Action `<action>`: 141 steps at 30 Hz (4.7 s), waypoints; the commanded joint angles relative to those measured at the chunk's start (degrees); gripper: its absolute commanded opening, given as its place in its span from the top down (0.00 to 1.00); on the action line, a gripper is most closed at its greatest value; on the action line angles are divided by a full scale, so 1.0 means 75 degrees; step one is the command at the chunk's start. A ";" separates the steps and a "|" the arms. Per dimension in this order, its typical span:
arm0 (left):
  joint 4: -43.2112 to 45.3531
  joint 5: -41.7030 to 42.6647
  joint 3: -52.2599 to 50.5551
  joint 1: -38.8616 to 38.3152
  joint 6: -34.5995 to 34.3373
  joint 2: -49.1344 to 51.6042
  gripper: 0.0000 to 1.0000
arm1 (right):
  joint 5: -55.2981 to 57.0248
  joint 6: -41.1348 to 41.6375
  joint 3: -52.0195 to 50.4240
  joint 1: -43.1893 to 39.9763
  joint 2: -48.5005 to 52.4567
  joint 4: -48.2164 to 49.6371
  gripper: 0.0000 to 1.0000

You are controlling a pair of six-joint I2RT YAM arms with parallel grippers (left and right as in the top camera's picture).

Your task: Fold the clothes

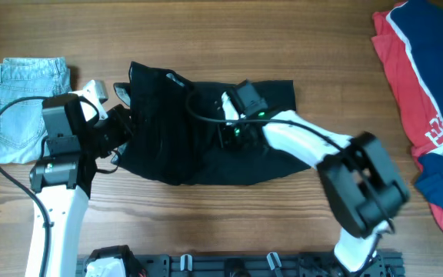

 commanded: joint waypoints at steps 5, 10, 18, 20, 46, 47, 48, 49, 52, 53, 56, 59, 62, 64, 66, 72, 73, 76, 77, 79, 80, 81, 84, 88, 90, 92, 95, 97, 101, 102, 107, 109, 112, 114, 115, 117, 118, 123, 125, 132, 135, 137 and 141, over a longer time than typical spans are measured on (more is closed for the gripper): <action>0.0414 0.0358 0.0452 -0.0087 -0.1955 -0.0143 0.96 | -0.0475 0.0959 -0.0050 0.0994 0.0676 0.0851 0.96; 0.0807 0.0356 0.0452 -0.0466 -0.2168 -0.0143 0.96 | -0.0469 0.1492 -0.0050 0.1381 0.0676 0.1265 0.96; 0.0749 0.0318 0.0452 -0.0726 -0.2159 -0.0143 0.96 | 0.0058 0.1542 -0.0032 0.1142 0.0006 0.1000 0.96; 0.0694 0.0143 0.0452 -0.0726 -0.2133 -0.0143 0.96 | 0.0589 0.1364 -0.0032 0.0825 -0.0790 0.0493 0.96; 0.1737 -0.0953 0.0452 -0.2900 -0.3066 0.0667 0.96 | 0.2090 0.0554 -0.1740 -0.1737 -0.1609 -0.2250 0.96; 0.1798 -0.0997 0.0452 -0.2993 -0.3209 0.0667 0.96 | 0.2075 0.0589 -0.1772 -0.1737 -0.1603 -0.2221 0.96; 0.1865 -0.0997 0.0452 -0.3057 -0.3232 0.0667 0.96 | 0.2078 0.0670 -0.1804 -0.1737 -0.1585 -0.2200 0.95; 0.1897 -0.1000 0.0452 -0.3127 -0.3232 0.0667 0.96 | 0.2078 0.0682 -0.1818 -0.1737 -0.1577 -0.2194 0.96; 0.1888 -0.1180 0.0452 -0.3363 -0.3267 0.0685 0.96 | 0.1923 0.0688 -0.1900 -0.1737 -0.1565 -0.2075 0.96; 0.1891 -0.1282 0.0452 -0.3462 -0.3372 0.0711 0.96 | 0.1923 0.0691 -0.1915 -0.1737 -0.1565 -0.2069 0.96; 0.1903 -0.1341 0.0452 -0.3663 -0.3389 0.0831 0.96 | 0.1906 0.0691 -0.1929 -0.1737 -0.1565 -0.2052 0.96; 0.1958 -0.1338 0.0452 -0.3821 -0.3579 0.0933 0.96 | 0.1906 0.0688 -0.1929 -0.1737 -0.1565 -0.2052 0.96; 0.2442 -0.1303 0.0452 -0.4057 -0.3803 0.0959 0.96 | 0.1906 0.0694 -0.1929 -0.1737 -0.1565 -0.2069 0.96; 0.2640 -0.1279 0.0452 -0.4176 -0.3960 0.0962 0.96 | 0.1906 0.0746 -0.1929 -0.1737 -0.1565 -0.2081 0.96; 0.2637 -0.1338 0.0452 -0.4331 -0.3998 0.0962 0.96 | 0.1906 0.0749 -0.1929 -0.1737 -0.1565 -0.2081 0.96; 0.2465 -0.1996 0.0449 -0.4756 -0.3998 0.1046 0.96 | 0.1906 0.0836 -0.1929 -0.1737 -0.1565 -0.2087 0.96; 0.2468 -0.1999 0.0449 -0.4806 -0.4001 0.1049 0.96 | 0.1906 0.0836 -0.1929 -0.1737 -0.1565 -0.2084 0.95; 0.2465 -0.2186 0.0449 -0.4951 -0.4004 0.1049 0.96 | 0.1906 0.0839 -0.1929 -0.1737 -0.1565 -0.2087 0.96; 0.2468 -0.2235 0.0449 -0.4954 -0.4033 0.1049 0.96 | 0.1903 0.0839 -0.1929 -0.1737 -0.1565 -0.2090 0.96; 0.2486 -0.2317 0.0449 -0.4951 -0.4354 0.1061 0.96 | 0.1906 0.0839 -0.1929 -0.1737 -0.1565 -0.2113 0.96; 0.2524 -0.2308 0.0449 -0.4960 -0.4401 0.1093 0.96 | 0.1906 0.0842 -0.1929 -0.1737 -0.1565 -0.2116 0.96; 0.2550 -0.2311 0.0449 -0.4995 -0.4401 0.1116 0.96 | 0.1906 0.0833 -0.1929 -0.1737 -0.1565 -0.2116 0.96; 0.2597 -0.2311 0.0449 -0.5144 -0.4398 0.1332 0.96 | 0.1906 0.0839 -0.1929 -0.1737 -0.1565 -0.2116 0.96; 0.2873 -0.2308 0.0449 -0.5356 -0.4398 0.1754 0.94 | 0.1909 0.0839 -0.1929 -0.1737 -0.1565 -0.2119 0.96; 0.3095 -0.2305 0.0449 -0.5423 -0.4398 0.1880 0.76 | 0.1906 0.0839 -0.1929 -0.1737 -0.1565 -0.2119 0.96; 0.3410 -0.2247 0.0452 -0.5429 -0.4389 0.1886 0.50 | 0.1906 0.0836 -0.1929 -0.1737 -0.1565 -0.2119 0.96; 0.3558 -0.2194 0.0452 -0.5394 -0.4301 0.1836 0.30 | 0.1909 0.0833 -0.1929 -0.1737 -0.1565 -0.2139 0.96; 0.3550 -0.2180 0.0452 -0.5289 -0.4176 0.1766 0.32 | 0.1976 0.0819 -0.1929 -0.1737 -0.1565 -0.2177 0.96; 0.3080 -0.2133 0.0452 -0.4992 -0.3156 0.1632 0.36 | 0.2693 0.0962 -0.1743 -0.1751 -0.1900 -0.2690 0.95; 0.2865 -0.2206 0.0452 -0.4931 -0.2911 0.1632 0.36 | 0.2815 0.0994 -0.1612 -0.1775 -0.2078 -0.2865 0.96; 0.1271 -0.3858 0.0449 -0.4631 -0.1239 0.1833 0.39 | 0.3733 0.1256 -0.0437 -0.1955 -0.3745 -0.4199 0.96; 0.1052 -0.4156 0.0449 -0.4520 -0.1040 0.1996 0.38 | 0.3684 0.1288 -0.0271 -0.1953 -0.4246 -0.4252 0.96; 0.1087 -0.4261 0.0449 -0.4229 -0.0898 0.2425 0.38 | 0.2442 0.0399 -0.0236 -0.1944 -0.4861 -0.3998 0.96; 0.1128 -0.4261 0.0449 -0.4086 -0.0903 0.2710 0.38 | 0.1218 -0.0341 -0.0271 -0.1935 -0.4771 -0.3934 0.96; 0.1137 -0.4252 0.0449 -0.3995 -0.0903 0.2990 0.38 | 0.0804 -0.0586 -0.0300 -0.1920 -0.4660 -0.3937 0.96; 0.1110 -0.4249 0.0449 -0.3934 -0.0906 0.3450 0.38 | 0.0248 -0.0950 -0.0315 -0.1909 -0.4275 -0.3952 0.96; 0.1102 -0.4240 0.0449 -0.3937 -0.0906 0.3657 0.38 | -0.0012 -0.1052 -0.0318 -0.1909 -0.3993 -0.3952 0.95; 0.0874 -0.3841 0.0449 -0.3937 -0.0921 0.4401 0.38 | -0.0694 -0.1547 -0.0321 -0.1848 -0.2678 -0.4065 0.96; 0.0583 -0.3678 0.0449 -0.3952 -0.0962 0.4555 0.42 | -0.0606 -0.1696 -0.0321 -0.1763 -0.2154 -0.4275 0.96; -0.0781 -0.2582 0.0449 -0.3958 -0.0962 0.4616 0.43 | 0.2028 -0.0300 -0.0420 -0.1716 -0.1239 -0.5249 0.95; -0.1405 -0.2465 0.0449 -0.3958 -0.0962 0.4616 0.49 | 0.2028 -0.0248 -0.0425 -0.1716 -0.1239 -0.5097 0.95; -0.1682 -0.2468 0.0449 -0.3958 -0.0962 0.4616 0.55 | 0.2034 -0.0248 -0.0425 -0.1716 -0.1239 -0.4966 0.95; -0.2430 -0.2442 0.0449 -0.3995 -0.1160 0.4578 0.81 | 0.2355 0.0052 -0.0425 -0.1716 -0.1239 -0.4741 0.96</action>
